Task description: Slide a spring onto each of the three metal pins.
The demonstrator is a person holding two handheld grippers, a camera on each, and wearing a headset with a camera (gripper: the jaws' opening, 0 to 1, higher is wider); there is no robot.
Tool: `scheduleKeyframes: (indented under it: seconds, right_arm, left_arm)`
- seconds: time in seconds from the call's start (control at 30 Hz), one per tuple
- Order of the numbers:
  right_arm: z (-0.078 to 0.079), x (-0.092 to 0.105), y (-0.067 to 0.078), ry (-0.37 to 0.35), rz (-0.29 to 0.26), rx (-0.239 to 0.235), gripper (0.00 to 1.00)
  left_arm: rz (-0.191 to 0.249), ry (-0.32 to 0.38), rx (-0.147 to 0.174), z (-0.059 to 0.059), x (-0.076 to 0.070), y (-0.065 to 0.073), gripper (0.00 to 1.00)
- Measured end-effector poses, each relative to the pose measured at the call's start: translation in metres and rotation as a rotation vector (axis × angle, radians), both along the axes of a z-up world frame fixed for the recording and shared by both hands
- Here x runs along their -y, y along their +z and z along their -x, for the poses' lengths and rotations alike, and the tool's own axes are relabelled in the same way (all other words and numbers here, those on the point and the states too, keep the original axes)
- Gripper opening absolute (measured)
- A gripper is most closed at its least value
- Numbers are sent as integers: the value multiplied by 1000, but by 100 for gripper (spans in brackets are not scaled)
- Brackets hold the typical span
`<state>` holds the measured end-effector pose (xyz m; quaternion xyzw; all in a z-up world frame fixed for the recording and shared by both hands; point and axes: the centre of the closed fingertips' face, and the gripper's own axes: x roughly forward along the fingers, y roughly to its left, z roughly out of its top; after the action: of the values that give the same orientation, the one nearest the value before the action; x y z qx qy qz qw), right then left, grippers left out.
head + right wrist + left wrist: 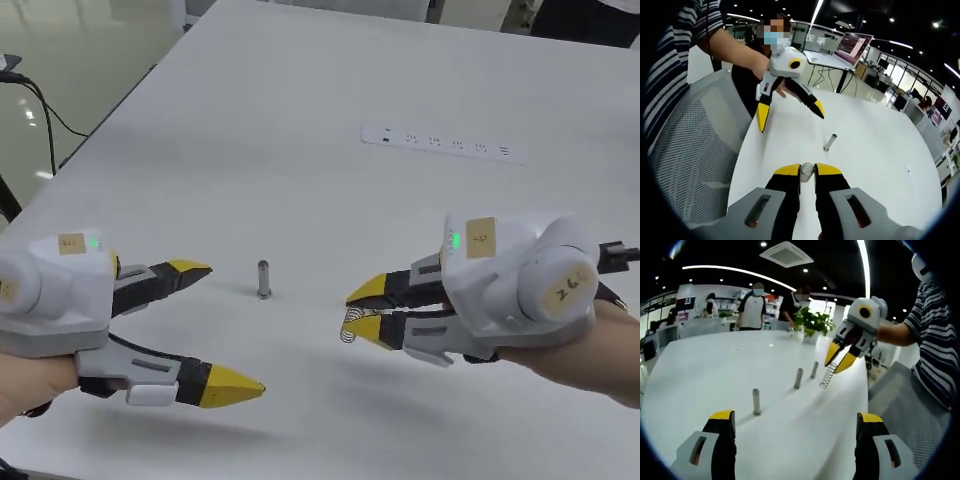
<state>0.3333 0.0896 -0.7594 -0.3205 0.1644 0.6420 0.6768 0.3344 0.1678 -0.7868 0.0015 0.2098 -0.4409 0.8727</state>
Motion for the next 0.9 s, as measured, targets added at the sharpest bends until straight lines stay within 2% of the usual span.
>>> scheduleKeyframes:
  seconds: [0.27, 0.5, 0.67, 0.9]
  right_arm:
    - [-7, -14, -1, 11, 8, -16, 7]
    - [-19, -27, -1, 21, 12, -7, 7]
    - [-31, -42, 7, 31, 8, 19, 7]
    - [-51, -68, 20, 8, -40, 24, 7]
  left_arm:
    - [0, 11, 0, -1, -6, 1, 98]
    - [0, 18, 0, -1, -10, 2, 98]
    - [1, 20, 0, -1, -9, 2, 98]
    - [5, 21, -1, -1, -9, 2, 98]
